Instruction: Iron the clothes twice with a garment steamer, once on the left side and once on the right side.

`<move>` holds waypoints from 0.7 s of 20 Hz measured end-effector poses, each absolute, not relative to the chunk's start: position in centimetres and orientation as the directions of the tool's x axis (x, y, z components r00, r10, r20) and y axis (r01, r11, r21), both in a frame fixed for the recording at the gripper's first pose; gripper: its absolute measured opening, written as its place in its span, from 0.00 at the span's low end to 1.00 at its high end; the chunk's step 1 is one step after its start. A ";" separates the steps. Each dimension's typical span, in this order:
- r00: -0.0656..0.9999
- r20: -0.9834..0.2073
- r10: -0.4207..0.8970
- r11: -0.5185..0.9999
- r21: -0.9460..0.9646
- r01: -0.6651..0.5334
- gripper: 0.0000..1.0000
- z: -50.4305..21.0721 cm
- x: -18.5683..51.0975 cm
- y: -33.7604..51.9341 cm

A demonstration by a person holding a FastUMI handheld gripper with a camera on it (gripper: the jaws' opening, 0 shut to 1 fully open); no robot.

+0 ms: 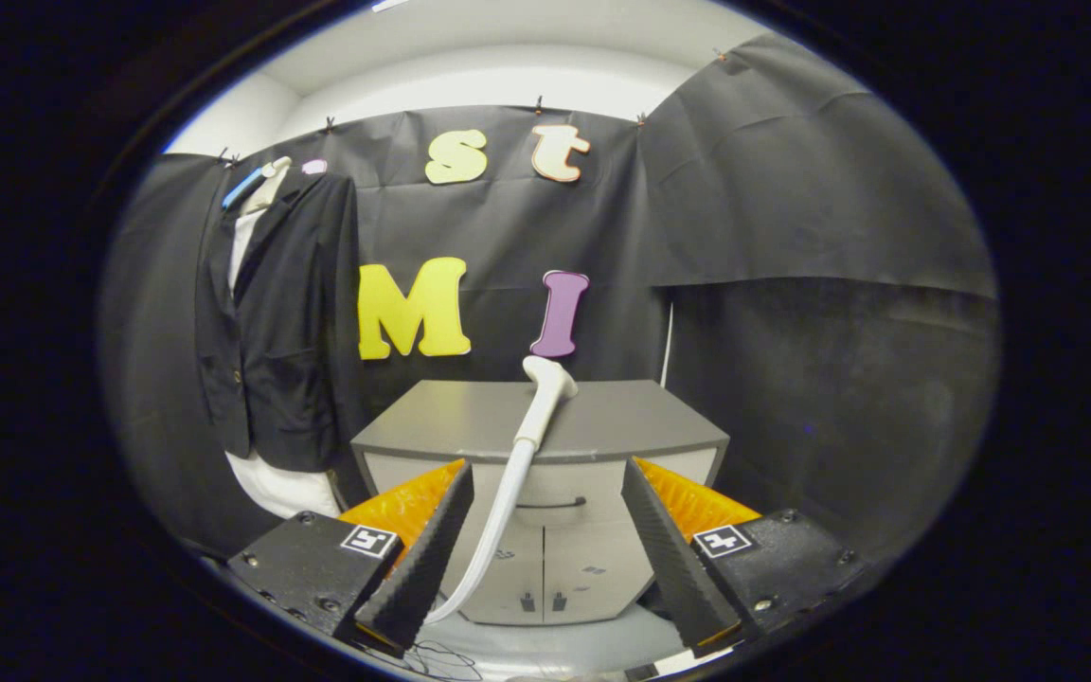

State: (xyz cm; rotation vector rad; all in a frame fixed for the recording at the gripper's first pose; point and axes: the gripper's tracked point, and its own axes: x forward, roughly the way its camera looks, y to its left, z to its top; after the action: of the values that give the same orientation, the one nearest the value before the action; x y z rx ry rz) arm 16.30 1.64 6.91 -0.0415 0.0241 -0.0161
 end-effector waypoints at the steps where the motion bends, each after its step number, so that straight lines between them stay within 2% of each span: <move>1: 1.000 -0.027 -0.009 0.999 -0.047 0.007 0.98 7.2 17.8 1.5; 5: 0.998 -0.057 0.035 0.998 -0.049 -0.038 0.99 8.2 23.6 1.8; 14: 0.962 -0.254 0.101 0.994 -0.015 -0.108 0.97 5.2 35.7 2.2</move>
State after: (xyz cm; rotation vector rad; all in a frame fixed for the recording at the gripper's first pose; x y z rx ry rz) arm 35.70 2.20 5.17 -0.0290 0.2553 0.1056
